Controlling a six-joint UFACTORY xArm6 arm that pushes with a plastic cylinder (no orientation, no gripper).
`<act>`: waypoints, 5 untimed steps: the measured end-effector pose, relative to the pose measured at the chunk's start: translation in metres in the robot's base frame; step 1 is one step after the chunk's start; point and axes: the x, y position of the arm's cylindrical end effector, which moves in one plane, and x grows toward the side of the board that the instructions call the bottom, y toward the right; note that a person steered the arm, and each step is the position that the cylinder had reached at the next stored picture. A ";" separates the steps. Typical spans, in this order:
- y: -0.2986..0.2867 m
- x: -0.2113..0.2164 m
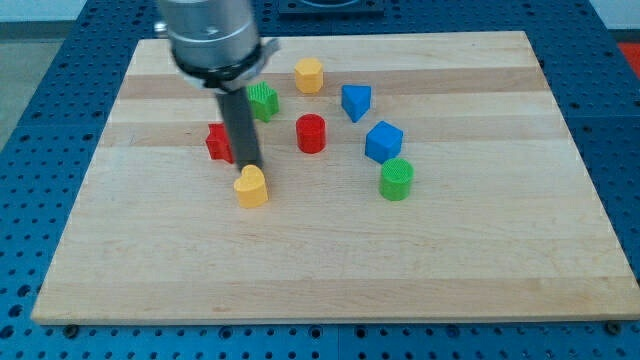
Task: Move the yellow heart towards the bottom left of the board
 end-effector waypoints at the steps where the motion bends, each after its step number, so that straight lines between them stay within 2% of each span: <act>1: 0.004 -0.001; 2: 0.031 0.007; 3: 0.032 0.007; 5: -0.018 0.027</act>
